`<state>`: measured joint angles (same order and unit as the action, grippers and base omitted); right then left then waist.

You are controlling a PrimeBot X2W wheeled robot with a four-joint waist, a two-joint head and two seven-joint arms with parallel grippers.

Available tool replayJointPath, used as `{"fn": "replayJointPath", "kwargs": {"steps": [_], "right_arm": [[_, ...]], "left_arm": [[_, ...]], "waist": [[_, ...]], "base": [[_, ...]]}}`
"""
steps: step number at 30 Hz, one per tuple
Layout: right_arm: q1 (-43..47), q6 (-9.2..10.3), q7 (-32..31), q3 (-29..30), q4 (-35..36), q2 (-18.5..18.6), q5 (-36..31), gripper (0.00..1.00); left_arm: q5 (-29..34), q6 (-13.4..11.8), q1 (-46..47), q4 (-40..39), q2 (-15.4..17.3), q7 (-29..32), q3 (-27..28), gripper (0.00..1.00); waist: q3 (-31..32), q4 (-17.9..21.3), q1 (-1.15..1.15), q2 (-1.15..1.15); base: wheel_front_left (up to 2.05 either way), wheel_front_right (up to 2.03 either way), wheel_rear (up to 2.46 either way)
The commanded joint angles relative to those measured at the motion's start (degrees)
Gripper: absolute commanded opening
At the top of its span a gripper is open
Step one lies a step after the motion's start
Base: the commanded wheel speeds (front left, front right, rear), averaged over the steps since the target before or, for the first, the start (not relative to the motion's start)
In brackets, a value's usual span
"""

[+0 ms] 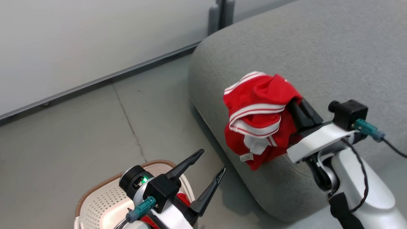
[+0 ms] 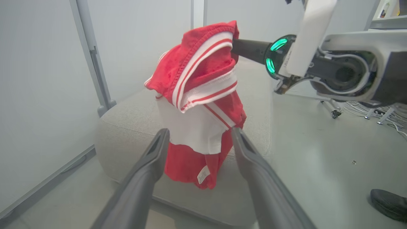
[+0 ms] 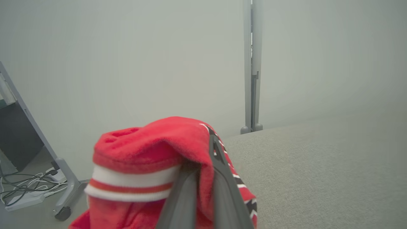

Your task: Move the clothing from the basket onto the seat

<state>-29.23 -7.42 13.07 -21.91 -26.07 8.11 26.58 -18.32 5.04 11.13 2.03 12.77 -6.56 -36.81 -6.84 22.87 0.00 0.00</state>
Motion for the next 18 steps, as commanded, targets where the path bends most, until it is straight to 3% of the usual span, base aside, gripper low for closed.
{"fn": "replayJointPath", "kwargs": {"steps": [1, 8, 18], "right_arm": [[-1.51, -0.13, 0.32, 1.00, 0.64, 0.40, -0.40, 0.00], [-9.21, -0.13, 1.31, 7.91, -0.23, 1.84, 1.48, 0.00], [-22.04, -0.12, 2.29, 17.72, -3.09, 6.29, 2.55, 0.00]], "left_arm": [[0.27, -0.22, 1.45, -0.61, 0.66, 0.32, 0.24, 1.00], [0.83, 0.13, 4.44, -2.87, 1.74, 2.25, 0.09, 1.00], [2.82, 0.69, 11.71, -5.88, 2.34, 3.96, 0.00, 1.00]], "waist": [[-2.02, 2.44, 0.00, 0.00], [-6.79, 4.47, 0.00, 0.00], [-16.33, 1.08, 0.00, 0.00]], "base": [[0.00, 0.00, 0.00], [0.00, 0.00, 0.00], [0.00, 0.00, 0.00]]}}
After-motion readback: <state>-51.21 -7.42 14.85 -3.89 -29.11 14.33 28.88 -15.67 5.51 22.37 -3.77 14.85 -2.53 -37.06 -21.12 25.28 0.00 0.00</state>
